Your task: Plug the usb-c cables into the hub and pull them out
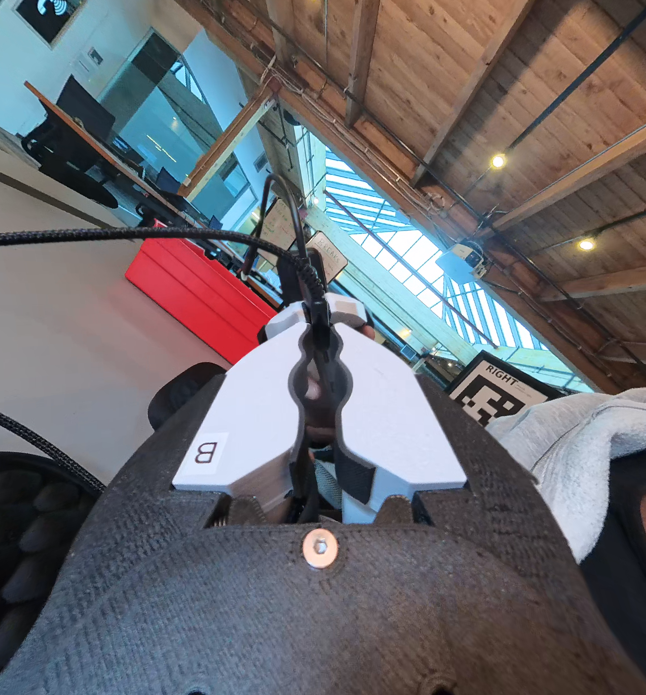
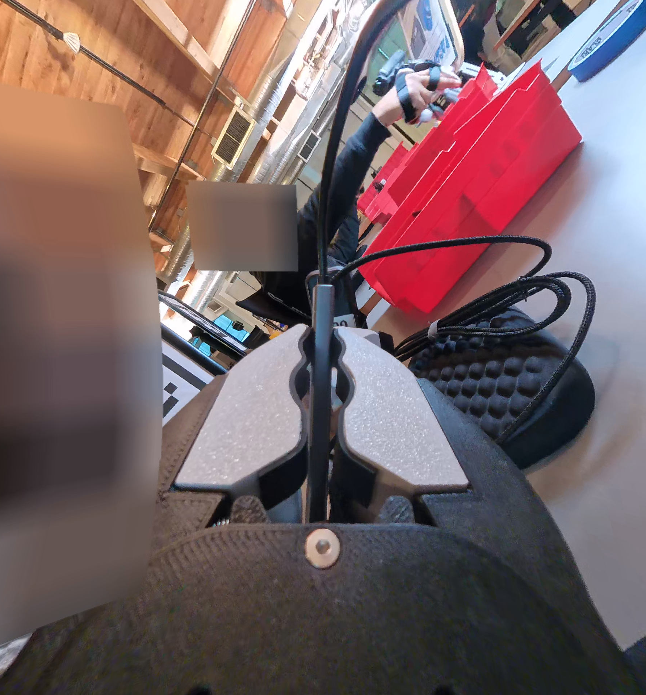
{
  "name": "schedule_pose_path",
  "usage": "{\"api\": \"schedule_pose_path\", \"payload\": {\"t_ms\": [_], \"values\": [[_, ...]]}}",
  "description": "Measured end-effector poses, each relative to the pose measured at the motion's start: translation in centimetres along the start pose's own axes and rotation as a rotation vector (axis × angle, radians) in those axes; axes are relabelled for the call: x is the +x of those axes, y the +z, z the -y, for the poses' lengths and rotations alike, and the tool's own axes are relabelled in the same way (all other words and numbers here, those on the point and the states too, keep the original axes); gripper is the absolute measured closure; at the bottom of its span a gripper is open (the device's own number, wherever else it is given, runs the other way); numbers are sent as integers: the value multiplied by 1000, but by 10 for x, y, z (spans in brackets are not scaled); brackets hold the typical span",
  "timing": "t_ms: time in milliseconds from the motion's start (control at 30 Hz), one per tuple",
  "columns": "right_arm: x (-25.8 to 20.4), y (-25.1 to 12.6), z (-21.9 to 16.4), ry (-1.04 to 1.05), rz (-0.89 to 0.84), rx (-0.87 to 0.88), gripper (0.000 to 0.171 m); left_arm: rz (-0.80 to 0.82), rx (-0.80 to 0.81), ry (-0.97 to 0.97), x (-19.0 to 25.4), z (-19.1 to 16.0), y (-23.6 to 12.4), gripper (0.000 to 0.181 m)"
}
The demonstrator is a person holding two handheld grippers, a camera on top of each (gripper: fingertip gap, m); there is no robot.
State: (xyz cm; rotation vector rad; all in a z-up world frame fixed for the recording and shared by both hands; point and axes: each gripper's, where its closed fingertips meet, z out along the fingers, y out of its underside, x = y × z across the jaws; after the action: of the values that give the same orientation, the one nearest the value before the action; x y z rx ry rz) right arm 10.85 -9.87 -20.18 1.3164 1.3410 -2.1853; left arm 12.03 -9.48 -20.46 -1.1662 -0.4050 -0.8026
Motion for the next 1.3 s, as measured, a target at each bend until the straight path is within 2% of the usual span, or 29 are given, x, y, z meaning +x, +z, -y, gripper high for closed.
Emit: {"api": "schedule_pose_path", "payload": {"t_ms": [400,667,900,1033,1133,1300], "values": [[3,9,2,-63,-34,57,161,-16,69,-73,-3,5,-3,172],[6,11,-8,-191,-133,-91,160,10,-32,29,-5,-5,-7,172],[17,7,-19,-209,-180,-216,161,66,-143,101,-14,-17,-10,173],[3,11,-13,-228,-133,-244,162,-74,-73,-9,-1,-8,-9,172],[-9,10,1,-206,-41,-170,148,-137,6,-97,0,2,-14,172],[-2,3,-3,-202,-23,-183,158,-102,-43,-35,-1,-3,-13,173]]}}
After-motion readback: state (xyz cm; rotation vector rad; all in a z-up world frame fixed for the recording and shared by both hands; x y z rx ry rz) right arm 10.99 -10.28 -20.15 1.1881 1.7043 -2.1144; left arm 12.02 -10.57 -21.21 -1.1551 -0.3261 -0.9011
